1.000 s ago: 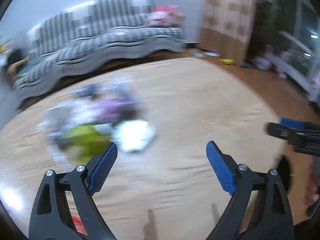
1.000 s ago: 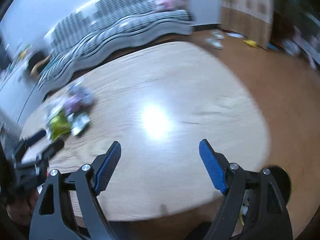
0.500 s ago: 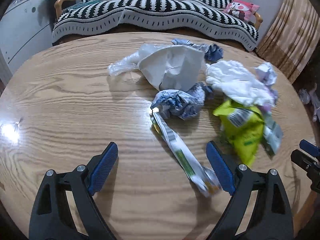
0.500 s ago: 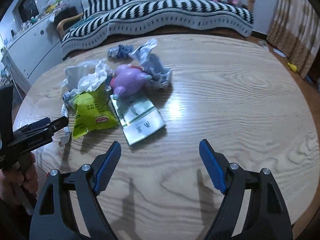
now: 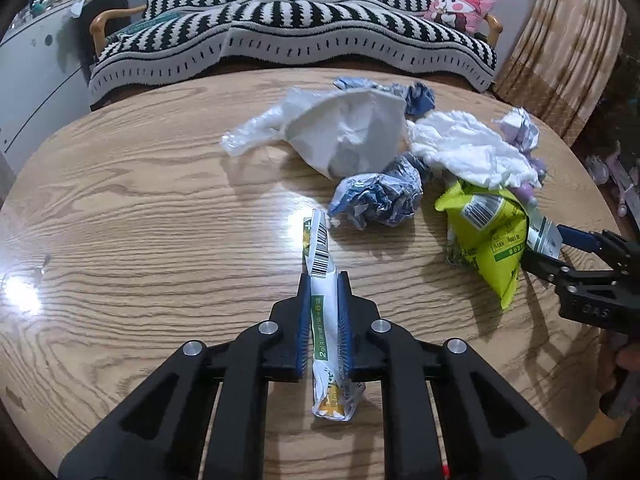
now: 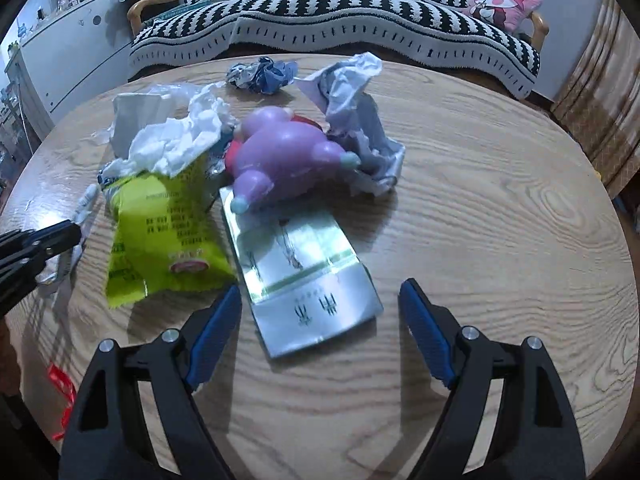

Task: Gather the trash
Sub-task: 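Grasp the white striped wrapper with left tool while right tool grasps the white-green cigarette pack, then carry both items to the bin and lower them over its opening, then grasp the white paper bag with left tool while right tool grasps the yellow-green snack bag, then carry both items over the bin and open both tools to drop them, then grasp the crumpled foil with left tool while right tool grasps the purple toy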

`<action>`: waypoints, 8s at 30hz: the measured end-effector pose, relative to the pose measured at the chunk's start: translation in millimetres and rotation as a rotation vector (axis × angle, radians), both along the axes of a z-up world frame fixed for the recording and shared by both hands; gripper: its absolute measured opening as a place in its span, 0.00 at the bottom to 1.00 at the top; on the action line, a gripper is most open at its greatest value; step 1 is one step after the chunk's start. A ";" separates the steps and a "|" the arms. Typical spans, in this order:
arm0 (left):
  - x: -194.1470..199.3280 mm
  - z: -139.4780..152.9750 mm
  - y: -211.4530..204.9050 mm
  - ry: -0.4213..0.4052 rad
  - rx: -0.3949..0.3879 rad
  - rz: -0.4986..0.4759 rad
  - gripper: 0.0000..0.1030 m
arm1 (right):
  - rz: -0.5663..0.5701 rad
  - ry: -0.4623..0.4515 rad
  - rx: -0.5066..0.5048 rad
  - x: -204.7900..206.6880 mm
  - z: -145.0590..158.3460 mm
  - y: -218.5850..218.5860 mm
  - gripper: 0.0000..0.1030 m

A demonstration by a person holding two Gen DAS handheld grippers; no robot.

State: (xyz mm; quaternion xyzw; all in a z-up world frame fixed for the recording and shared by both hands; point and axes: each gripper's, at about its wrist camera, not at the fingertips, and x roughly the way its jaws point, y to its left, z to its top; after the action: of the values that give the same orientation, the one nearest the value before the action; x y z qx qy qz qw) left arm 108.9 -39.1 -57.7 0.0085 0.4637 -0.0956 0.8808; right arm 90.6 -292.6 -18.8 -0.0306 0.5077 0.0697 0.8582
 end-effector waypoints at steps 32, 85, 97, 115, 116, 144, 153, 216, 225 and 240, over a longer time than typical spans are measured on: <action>-140.7 54.0 -289.1 -0.114 -0.125 -0.520 0.12 | -0.464 -0.132 0.076 -238.0 79.7 -274.5 0.56; -201.2 21.0 -418.2 -0.065 -0.181 -0.732 0.92 | -0.783 -0.057 0.149 -316.8 47.4 -398.8 0.81; -52.9 56.2 -168.3 -0.121 -0.159 -0.188 0.92 | -0.319 -0.106 0.202 -132.1 78.8 -173.5 0.81; 86.1 3.3 -24.3 -0.019 -0.153 0.071 0.92 | 0.068 -0.075 0.132 -5.9 32.7 48.0 0.81; 90.6 -0.5 -27.3 -0.008 -0.143 0.077 0.92 | 0.071 -0.072 0.133 -3.3 29.8 49.4 0.81; -29.2 81.3 -94.3 -0.111 -0.171 -0.188 0.66 | -0.100 -0.125 0.191 -120.1 92.3 -80.0 0.50; -93.8 81.8 -226.5 -0.119 -0.165 -0.455 0.66 | -0.344 -0.147 0.156 -203.2 88.9 -211.9 0.50; -226.5 21.0 -471.1 -0.052 -0.197 -0.890 0.91 | -0.855 -0.071 0.174 -363.9 43.1 -420.4 0.74; -117.5 61.1 -317.9 -0.124 -0.174 -0.515 0.91 | -0.551 -0.118 0.189 -239.5 71.2 -288.6 0.74; 14.4 35.0 -44.6 -0.152 -0.032 -0.025 0.91 | -0.256 -0.053 0.316 -70.4 50.5 -100.6 0.74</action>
State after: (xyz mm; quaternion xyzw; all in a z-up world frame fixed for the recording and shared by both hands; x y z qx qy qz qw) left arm 123.2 -83.6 -22.7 0.0075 0.3938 -0.1132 0.9122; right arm 20.2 -393.2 31.7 0.1675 0.4673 0.0380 0.8672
